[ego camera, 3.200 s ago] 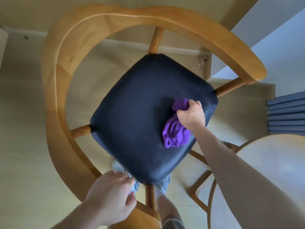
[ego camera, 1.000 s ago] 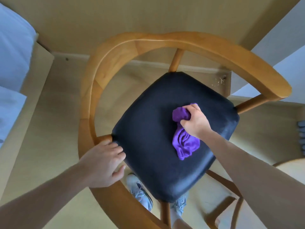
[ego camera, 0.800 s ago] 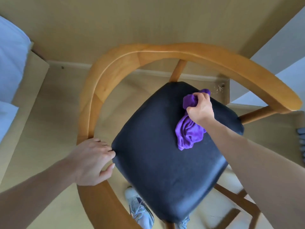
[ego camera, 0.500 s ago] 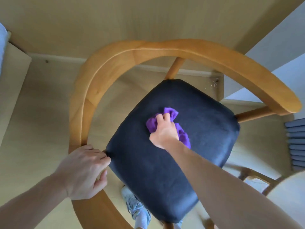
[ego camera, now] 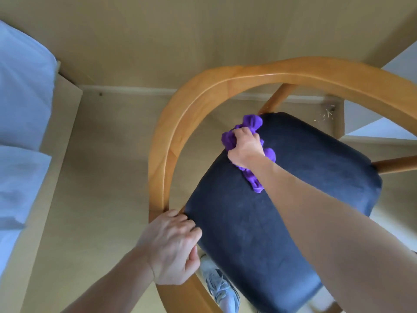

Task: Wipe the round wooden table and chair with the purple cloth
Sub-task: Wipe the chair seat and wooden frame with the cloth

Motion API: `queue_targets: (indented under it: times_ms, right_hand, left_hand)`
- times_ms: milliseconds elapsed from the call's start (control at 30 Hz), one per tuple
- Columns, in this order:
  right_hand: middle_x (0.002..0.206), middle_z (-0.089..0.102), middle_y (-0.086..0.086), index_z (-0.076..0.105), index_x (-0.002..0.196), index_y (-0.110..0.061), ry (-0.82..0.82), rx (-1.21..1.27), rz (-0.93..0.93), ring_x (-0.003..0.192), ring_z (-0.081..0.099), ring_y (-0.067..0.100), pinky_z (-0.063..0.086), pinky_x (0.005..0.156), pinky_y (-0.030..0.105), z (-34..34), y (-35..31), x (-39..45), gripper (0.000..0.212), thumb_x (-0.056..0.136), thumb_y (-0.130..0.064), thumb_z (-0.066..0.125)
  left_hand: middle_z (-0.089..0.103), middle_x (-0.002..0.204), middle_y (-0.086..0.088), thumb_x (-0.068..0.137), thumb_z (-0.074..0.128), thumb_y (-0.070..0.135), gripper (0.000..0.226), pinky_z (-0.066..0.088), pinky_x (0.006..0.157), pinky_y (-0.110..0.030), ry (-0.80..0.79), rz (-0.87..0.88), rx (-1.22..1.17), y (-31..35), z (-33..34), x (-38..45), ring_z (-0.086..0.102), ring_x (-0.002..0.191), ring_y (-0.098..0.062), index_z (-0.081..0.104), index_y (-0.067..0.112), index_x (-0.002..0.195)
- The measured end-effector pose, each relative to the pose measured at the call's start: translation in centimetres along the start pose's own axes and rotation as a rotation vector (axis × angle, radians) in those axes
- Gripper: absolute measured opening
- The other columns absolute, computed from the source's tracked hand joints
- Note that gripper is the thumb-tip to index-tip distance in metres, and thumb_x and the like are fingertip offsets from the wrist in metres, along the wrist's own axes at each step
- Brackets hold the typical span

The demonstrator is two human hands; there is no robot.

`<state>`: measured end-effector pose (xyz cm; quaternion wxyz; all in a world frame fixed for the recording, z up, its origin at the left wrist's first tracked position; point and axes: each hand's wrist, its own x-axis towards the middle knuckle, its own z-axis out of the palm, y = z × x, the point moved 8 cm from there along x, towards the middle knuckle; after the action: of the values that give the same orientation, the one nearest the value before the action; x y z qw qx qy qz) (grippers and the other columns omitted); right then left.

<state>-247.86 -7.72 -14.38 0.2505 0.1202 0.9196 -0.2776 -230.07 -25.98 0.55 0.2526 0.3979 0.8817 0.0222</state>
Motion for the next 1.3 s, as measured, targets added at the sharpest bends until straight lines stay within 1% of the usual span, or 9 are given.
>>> queue_targets:
  times_ms: [133, 267, 400, 533, 600, 733, 800, 1067, 1300]
  right_hand:
    - [0.123, 0.054, -0.01, 0.061, 0.116, -0.029, -0.399, -0.178, -0.335, 0.115, 0.046, 0.023, 0.042, 0.085, 0.032, 9.3, -5.8, -7.8, 0.037, 0.081, -0.018, 0.055]
    - [0.09, 0.066, -0.025, 0.065, 0.088, -0.042, -0.676, -0.032, -0.293, 0.092, 0.065, 0.013, 0.042, 0.067, 0.029, 9.9, -5.3, -12.6, 0.038, 0.065, -0.029, 0.037]
    - [0.069, 0.073, -0.011, 0.073, 0.077, -0.036, -0.363, 0.434, -0.084, 0.068, 0.071, 0.009, 0.052, 0.055, 0.018, 1.3, -2.5, -6.5, 0.037, 0.057, -0.016, 0.05]
    - [0.123, 0.058, 0.004, 0.058, 0.12, -0.018, 0.029, 0.419, 0.105, 0.099, 0.06, 0.024, 0.048, 0.077, 0.028, -4.2, 1.1, 0.0, 0.046, 0.075, -0.024, 0.063]
    - [0.136, 0.052, 0.011, 0.053, 0.13, -0.012, -0.047, 0.211, 0.134, 0.113, 0.058, 0.035, 0.052, 0.092, 0.039, -2.0, 0.7, 0.1, 0.05, 0.082, -0.022, 0.062]
    - [0.095, 0.068, 0.003, 0.059, 0.101, -0.027, -0.443, -0.034, -0.051, 0.075, 0.065, 0.033, 0.049, 0.058, 0.034, 7.2, -4.2, -5.7, 0.028, 0.082, -0.037, 0.041]
    - [0.097, 0.067, -0.002, 0.06, 0.096, -0.027, -0.581, -0.175, -0.223, 0.08, 0.064, 0.034, 0.047, 0.063, 0.035, 11.5, -5.9, -10.1, 0.023, 0.087, -0.038, 0.043]
    - [0.161, 0.028, -0.019, 0.049, 0.145, -0.029, -0.726, -0.576, -0.704, 0.116, 0.049, 0.028, 0.046, 0.101, 0.041, 15.2, -0.9, -21.4, 0.058, 0.088, -0.023, 0.054]
    - [0.095, 0.061, -0.008, 0.061, 0.086, -0.024, -0.671, -0.434, -0.438, 0.094, 0.063, 0.025, 0.054, 0.083, 0.038, 11.9, 4.4, -22.6, 0.01, 0.079, -0.022, 0.054]
  left_hand:
    - [0.055, 0.062, 0.009, 0.076, 0.056, 0.038, 0.016, 0.053, 0.069, -0.033, -0.017, -0.011, -0.008, -0.1, -0.1, 0.0, 0.05, 0.057, -0.014, 0.056, 0.026, 0.065]
    - [0.055, 0.062, 0.008, 0.076, 0.054, 0.037, 0.017, 0.052, 0.07, -0.032, -0.025, 0.006, -0.022, 0.1, -0.1, -0.1, 0.05, 0.058, -0.015, 0.055, 0.025, 0.064]
    - [0.058, 0.063, 0.008, 0.078, 0.05, 0.039, 0.023, 0.054, 0.073, -0.032, -0.002, 0.023, -0.017, 0.1, -0.4, 0.1, 0.053, 0.06, -0.013, 0.058, 0.025, 0.062]
    - [0.053, 0.06, 0.008, 0.075, 0.05, 0.037, 0.021, 0.052, 0.071, -0.032, 0.008, 0.03, -0.002, 0.3, -0.4, 0.2, 0.05, 0.059, -0.014, 0.054, 0.025, 0.06]
    - [0.056, 0.063, 0.008, 0.076, 0.052, 0.038, 0.02, 0.054, 0.073, -0.033, 0.009, 0.024, 0.0, 0.3, -0.1, 0.2, 0.052, 0.061, -0.014, 0.056, 0.025, 0.061]
    - [0.059, 0.065, 0.008, 0.08, 0.052, 0.039, 0.022, 0.055, 0.075, -0.033, -0.005, 0.002, 0.012, -0.3, 0.2, 0.3, 0.055, 0.063, -0.014, 0.06, 0.025, 0.064]
    - [0.056, 0.061, 0.007, 0.077, 0.053, 0.035, 0.021, 0.052, 0.07, -0.031, 0.006, 0.012, 0.005, -0.1, -0.1, 0.3, 0.051, 0.058, -0.014, 0.057, 0.023, 0.06]
    - [0.057, 0.06, 0.008, 0.077, 0.052, 0.035, 0.023, 0.041, 0.066, -0.028, 0.064, 0.061, 0.006, 0.1, 0.0, 0.1, 0.046, 0.057, -0.013, 0.06, 0.023, 0.059]
    - [0.056, 0.062, 0.008, 0.082, 0.042, 0.037, 0.03, 0.046, 0.069, -0.033, 0.055, 0.002, 0.049, -0.1, -0.1, 0.1, 0.05, 0.06, -0.015, 0.057, 0.024, 0.06]
